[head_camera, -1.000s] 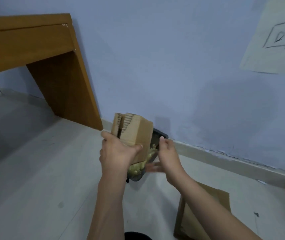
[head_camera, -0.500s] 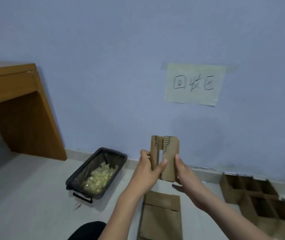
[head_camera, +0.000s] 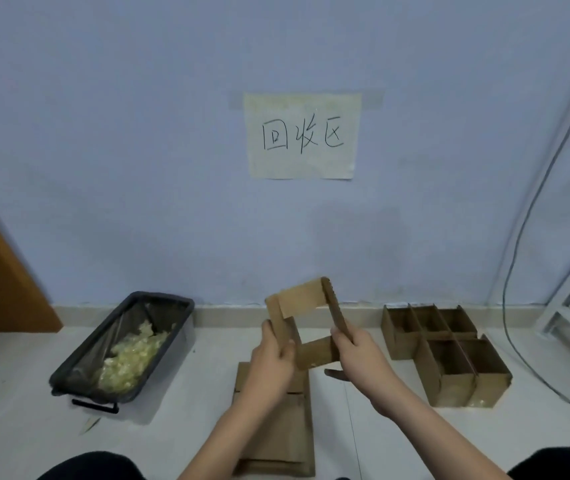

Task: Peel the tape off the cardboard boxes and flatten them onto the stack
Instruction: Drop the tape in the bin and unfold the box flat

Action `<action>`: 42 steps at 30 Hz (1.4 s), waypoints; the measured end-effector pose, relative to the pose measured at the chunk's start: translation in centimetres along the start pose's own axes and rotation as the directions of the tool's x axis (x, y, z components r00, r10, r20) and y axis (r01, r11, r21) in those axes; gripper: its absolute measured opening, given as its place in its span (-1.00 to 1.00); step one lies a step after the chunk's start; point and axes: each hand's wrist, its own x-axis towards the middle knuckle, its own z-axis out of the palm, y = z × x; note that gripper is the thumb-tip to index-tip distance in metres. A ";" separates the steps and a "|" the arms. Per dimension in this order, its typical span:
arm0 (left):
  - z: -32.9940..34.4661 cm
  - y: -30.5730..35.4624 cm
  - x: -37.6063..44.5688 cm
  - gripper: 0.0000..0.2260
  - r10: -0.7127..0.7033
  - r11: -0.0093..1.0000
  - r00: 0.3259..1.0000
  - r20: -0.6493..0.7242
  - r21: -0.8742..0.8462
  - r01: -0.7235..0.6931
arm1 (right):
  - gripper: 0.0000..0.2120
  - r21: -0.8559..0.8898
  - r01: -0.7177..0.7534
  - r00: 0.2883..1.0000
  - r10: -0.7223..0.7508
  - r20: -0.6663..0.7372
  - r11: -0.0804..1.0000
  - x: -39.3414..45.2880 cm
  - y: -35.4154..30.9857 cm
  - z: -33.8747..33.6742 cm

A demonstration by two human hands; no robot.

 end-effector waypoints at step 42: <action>-2.4 2.3 0.7 -0.67 -0.228 0.328 0.956 0.185 -0.910 0.255 | -0.70 0.032 0.081 0.995 -0.082 0.062 0.996 1.3 1.7 -1.1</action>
